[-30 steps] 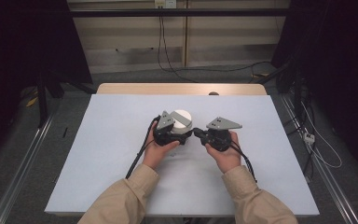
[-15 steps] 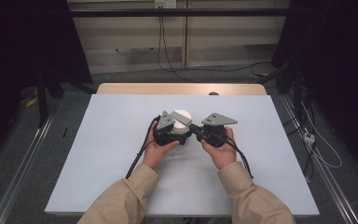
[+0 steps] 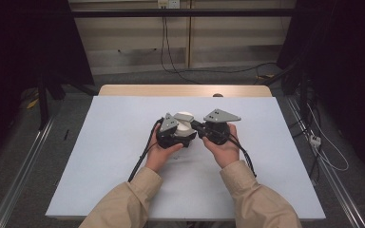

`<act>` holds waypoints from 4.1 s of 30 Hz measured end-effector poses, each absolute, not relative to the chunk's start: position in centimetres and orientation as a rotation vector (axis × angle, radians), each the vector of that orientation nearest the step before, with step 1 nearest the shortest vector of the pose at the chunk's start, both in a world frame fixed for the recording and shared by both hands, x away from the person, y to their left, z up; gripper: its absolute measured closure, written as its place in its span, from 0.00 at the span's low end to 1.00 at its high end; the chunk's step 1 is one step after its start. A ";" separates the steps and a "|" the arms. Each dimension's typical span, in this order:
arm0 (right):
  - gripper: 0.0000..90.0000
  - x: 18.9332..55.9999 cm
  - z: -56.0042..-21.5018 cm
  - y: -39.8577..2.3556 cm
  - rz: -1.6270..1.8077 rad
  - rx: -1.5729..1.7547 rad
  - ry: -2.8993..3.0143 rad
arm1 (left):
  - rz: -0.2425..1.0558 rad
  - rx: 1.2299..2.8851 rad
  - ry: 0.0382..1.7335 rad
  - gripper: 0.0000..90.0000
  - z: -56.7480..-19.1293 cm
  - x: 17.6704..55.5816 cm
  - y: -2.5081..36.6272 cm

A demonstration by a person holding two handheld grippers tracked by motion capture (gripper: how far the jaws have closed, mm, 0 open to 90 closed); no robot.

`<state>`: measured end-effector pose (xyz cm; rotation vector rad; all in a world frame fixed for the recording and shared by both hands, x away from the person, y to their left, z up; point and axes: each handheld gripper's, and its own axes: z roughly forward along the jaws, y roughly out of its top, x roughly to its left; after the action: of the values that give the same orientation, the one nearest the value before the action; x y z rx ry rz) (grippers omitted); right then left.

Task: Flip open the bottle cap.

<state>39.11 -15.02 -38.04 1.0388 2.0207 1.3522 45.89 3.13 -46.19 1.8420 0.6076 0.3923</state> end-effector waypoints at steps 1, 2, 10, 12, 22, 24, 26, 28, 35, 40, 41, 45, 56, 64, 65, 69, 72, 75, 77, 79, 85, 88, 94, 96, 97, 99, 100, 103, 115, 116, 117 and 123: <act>1.00 39.2 -37.9 -14.9 1.352 1.032 2.022 | 0.387 1.840 0.609 0.21 -46.2 45.9 3.1; 1.00 39.2 -37.8 -14.9 1.350 1.028 2.022 | 0.388 1.843 0.604 0.21 -46.2 45.9 3.1; 1.00 39.8 -37.0 -14.4 1.349 1.005 2.012 | 0.383 1.841 0.603 0.21 -46.2 45.9 3.1; 1.00 40.0 -36.8 -14.3 1.347 1.001 2.012 | 0.382 1.840 0.604 0.21 -46.2 45.9 3.1; 1.00 40.5 -36.3 -13.7 1.341 0.982 2.012 | 0.380 1.839 0.606 0.21 -46.2 45.9 3.1; 1.00 40.6 -36.2 -13.5 1.341 0.978 2.012 | 0.380 1.839 0.606 0.21 -46.2 45.9 3.1; 1.00 40.7 -36.2 -13.4 1.337 0.976 2.014 | 0.380 1.840 0.606 0.21 -46.2 45.9 3.1; 1.00 40.8 -36.2 -13.3 1.338 0.972 2.017 | 0.380 1.839 0.607 0.21 -46.2 45.9 3.1; 1.00 41.2 -36.1 -12.9 1.338 0.967 2.016 | 0.376 1.836 0.610 0.21 -46.2 45.9 3.0; 1.00 41.5 -36.1 -12.6 1.340 0.961 2.016 | 0.388 1.838 0.612 0.21 -46.2 45.9 3.1; 1.00 41.6 -36.2 -12.5 1.340 0.960 2.017 | 0.386 1.837 0.614 0.21 -46.2 45.9 3.1; 1.00 41.8 -36.1 -12.4 1.346 0.955 2.012 | 0.385 1.837 0.615 0.21 -46.2 45.9 3.1; 1.00 42.3 -35.9 -12.0 1.348 0.948 2.009 | 0.381 1.837 0.615 0.21 -46.2 45.9 3.1; 1.00 42.7 -35.8 -11.6 1.352 0.943 2.008 | 0.376 1.839 0.610 0.21 -46.2 45.9 3.1; 1.00 42.7 -35.8 -11.6 1.353 0.943 2.007 | 0.376 1.839 0.610 0.21 -46.2 45.9 3.1; 1.00 42.8 -35.9 -11.5 1.354 0.946 2.005 | 0.376 1.839 0.610 0.21 -46.2 45.9 3.1; 1.00 43.0 -36.0 -11.6 1.356 0.949 2.002 | 0.376 1.839 0.610 0.21 -46.2 45.9 3.1; 1.00 43.1 -36.1 -11.5 1.363 0.944 2.002 | 0.375 1.839 0.610 0.21 -46.2 45.9 3.1; 1.00 43.2 -36.1 -11.5 1.361 0.943 2.003 | 0.376 1.839 0.610 0.21 -46.2 45.9 3.1; 1.00 43.2 -36.1 -11.4 1.361 0.945 2.002 | 0.376 1.839 0.610 0.21 -46.2 45.9 3.1; 1.00 43.4 -36.2 -11.3 1.364 0.947 1.999 | 0.375 1.840 0.610 0.21 -46.2 46.0 3.1; 1.00 43.5 -36.3 -11.2 1.367 0.949 1.997 | 0.375 1.840 0.610 0.21 -46.2 46.0 3.1; 1.00 43.6 -36.3 -11.2 1.366 0.947 1.998 | 0.375 1.840 0.609 0.21 -46.2 46.0 3.1; 1.00 43.6 -36.3 -11.2 1.365 0.946 1.998 | 0.376 1.840 0.610 0.21 -46.2 46.0 3.1; 1.00 43.7 -36.3 -11.2 1.364 0.948 1.999 | 0.376 1.839 0.610 0.21 -46.2 46.0 3.1; 1.00 43.7 -36.4 -11.3 1.363 0.949 2.001 | 0.377 1.840 0.610 0.21 -46.2 46.0 3.1; 1.00 43.8 -36.4 -11.3 1.361 0.945 2.003 | 0.377 1.839 0.611 0.21 -46.2 46.0 3.1; 1.00 43.8 -36.5 -11.2 1.360 0.943 2.009 | 0.377 1.839 0.612 0.21 -46.2 45.9 3.0; 1.00 44.4 -36.8 -11.0 1.369 0.946 2.005 | 0.376 1.840 0.609 0.21 -46.2 46.0 3.1; 1.00 44.4 -36.8 -11.0 1.369 0.946 2.004 | 0.376 1.840 0.609 0.21 -46.2 46.0 3.1; 1.00 44.4 -36.8 -11.1 1.365 0.944 2.004 | 0.376 1.840 0.610 0.21 -46.2 46.0 3.1; 1.00 44.5 -36.9 -11.0 1.368 0.945 2.005 | 0.376 1.840 0.612 0.21 -46.2 45.9 3.0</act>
<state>44.54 -11.02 -36.92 0.9454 2.0055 1.3681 45.94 3.05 -46.24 1.8400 0.6117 0.3762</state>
